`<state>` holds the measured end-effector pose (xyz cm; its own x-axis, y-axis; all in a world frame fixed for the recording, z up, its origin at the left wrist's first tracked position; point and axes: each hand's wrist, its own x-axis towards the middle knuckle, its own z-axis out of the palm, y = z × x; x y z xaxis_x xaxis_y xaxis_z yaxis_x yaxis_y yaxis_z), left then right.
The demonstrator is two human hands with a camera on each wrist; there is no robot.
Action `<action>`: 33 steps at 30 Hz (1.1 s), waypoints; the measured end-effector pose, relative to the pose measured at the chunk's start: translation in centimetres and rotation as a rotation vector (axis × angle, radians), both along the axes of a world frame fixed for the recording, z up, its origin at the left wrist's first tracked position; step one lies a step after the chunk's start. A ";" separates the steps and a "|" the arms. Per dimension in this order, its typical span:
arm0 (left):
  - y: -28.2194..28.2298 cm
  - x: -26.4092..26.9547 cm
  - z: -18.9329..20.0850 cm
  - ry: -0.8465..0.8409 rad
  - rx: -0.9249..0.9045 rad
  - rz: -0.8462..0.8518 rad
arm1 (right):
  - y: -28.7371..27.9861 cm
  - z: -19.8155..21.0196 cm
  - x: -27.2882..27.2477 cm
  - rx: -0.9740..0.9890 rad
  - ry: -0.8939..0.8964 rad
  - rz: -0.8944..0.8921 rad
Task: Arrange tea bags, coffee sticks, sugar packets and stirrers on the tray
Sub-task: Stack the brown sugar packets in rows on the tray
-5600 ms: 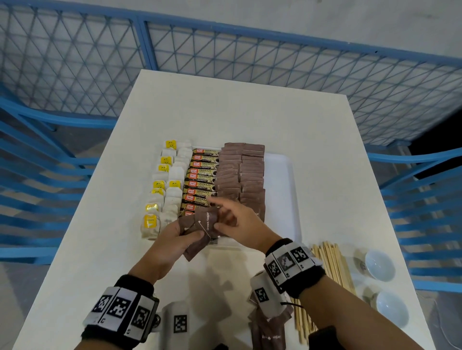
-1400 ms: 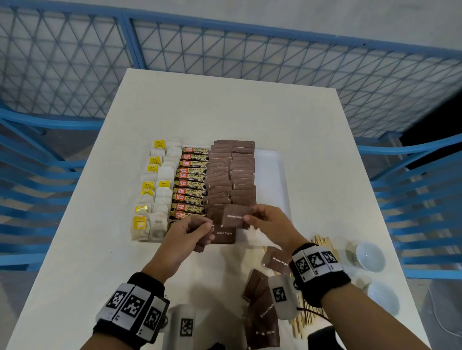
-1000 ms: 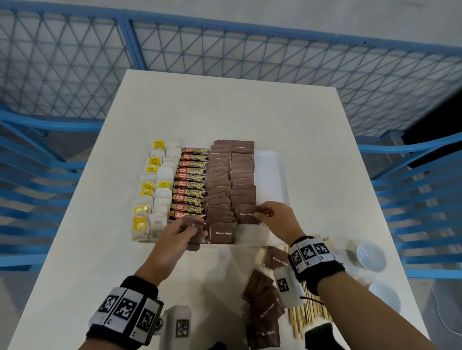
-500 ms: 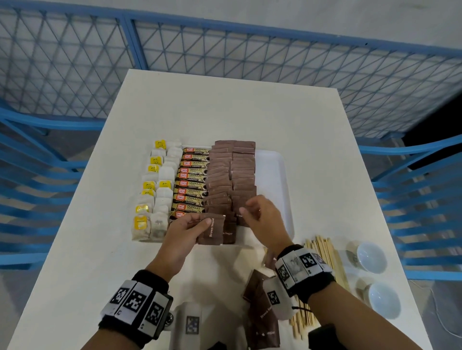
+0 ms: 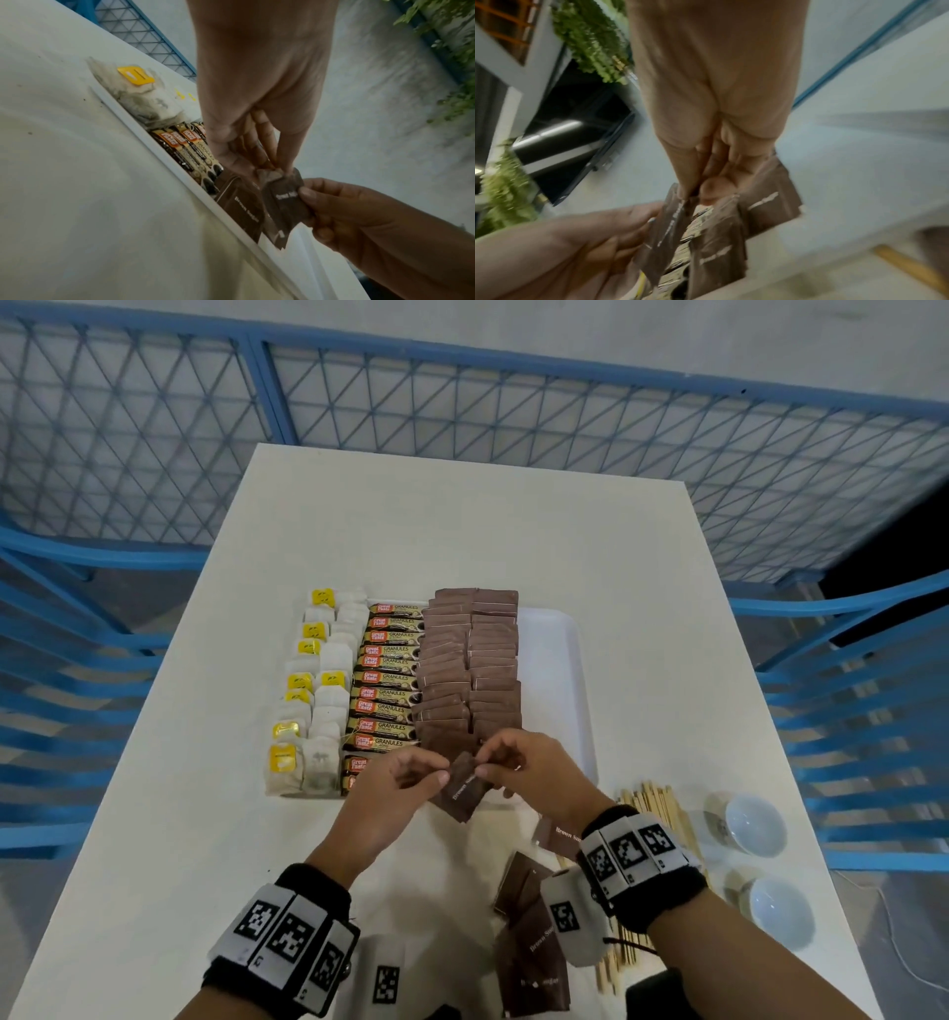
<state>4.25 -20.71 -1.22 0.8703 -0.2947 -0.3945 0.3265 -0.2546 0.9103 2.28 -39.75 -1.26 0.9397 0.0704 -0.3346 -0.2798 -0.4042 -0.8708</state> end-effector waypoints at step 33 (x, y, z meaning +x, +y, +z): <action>-3.6 -4.6 -1.8 -0.389 0.515 -0.958 | -4.7 -1.1 -4.3 -0.571 -0.072 -0.123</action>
